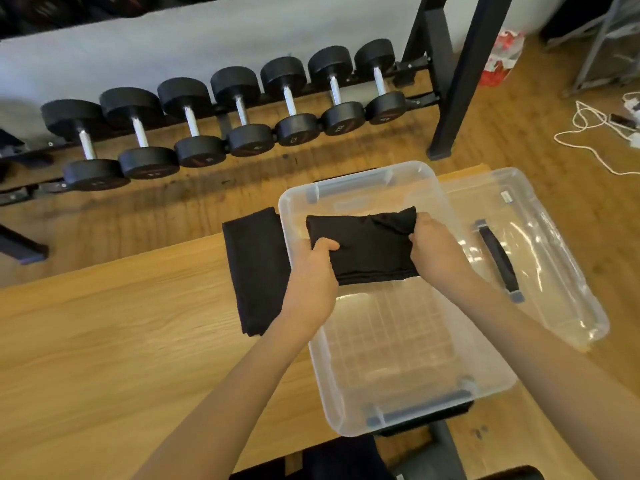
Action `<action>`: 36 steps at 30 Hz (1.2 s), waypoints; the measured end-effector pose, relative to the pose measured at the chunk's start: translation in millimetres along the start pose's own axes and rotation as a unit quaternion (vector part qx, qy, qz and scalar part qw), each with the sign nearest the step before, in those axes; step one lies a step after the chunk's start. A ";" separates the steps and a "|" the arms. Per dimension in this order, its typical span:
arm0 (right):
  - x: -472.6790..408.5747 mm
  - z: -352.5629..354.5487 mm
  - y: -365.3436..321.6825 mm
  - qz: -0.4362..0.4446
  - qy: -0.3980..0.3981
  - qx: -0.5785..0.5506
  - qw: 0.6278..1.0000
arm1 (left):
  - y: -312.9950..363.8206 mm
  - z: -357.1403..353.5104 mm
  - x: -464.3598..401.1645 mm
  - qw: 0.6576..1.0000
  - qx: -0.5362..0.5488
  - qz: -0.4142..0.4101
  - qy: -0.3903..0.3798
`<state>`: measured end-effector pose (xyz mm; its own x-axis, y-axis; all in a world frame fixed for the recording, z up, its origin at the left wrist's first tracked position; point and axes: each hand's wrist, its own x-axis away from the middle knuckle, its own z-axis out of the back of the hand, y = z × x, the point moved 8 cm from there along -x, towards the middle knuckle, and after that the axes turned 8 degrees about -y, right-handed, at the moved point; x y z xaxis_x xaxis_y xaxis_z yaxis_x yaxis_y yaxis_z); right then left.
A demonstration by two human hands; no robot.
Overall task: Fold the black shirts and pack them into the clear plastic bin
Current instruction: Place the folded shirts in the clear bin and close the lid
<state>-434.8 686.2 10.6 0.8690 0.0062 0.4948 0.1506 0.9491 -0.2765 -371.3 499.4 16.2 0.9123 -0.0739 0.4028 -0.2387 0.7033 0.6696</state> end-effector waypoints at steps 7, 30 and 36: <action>-33.0 -20.9 -2.2 0.007 -0.046 0.055 0.997 | -5.3 -36.8 -28.9 0.989 -0.097 0.108 -0.038; -39.0 -65.3 4.8 0.086 -0.001 0.132 0.988 | -23.1 -69.4 -37.0 0.952 -0.257 0.134 -0.103; -35.1 -65.2 7.7 0.076 0.007 0.101 0.992 | -24.9 -69.7 -36.2 0.963 -0.201 0.133 -0.118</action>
<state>-433.4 672.8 -62.7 0.8812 0.1515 0.4478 -0.0792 0.9812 -0.1760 -375.3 533.8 -58.6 0.7245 0.0209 0.6889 -0.2617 0.9331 0.2468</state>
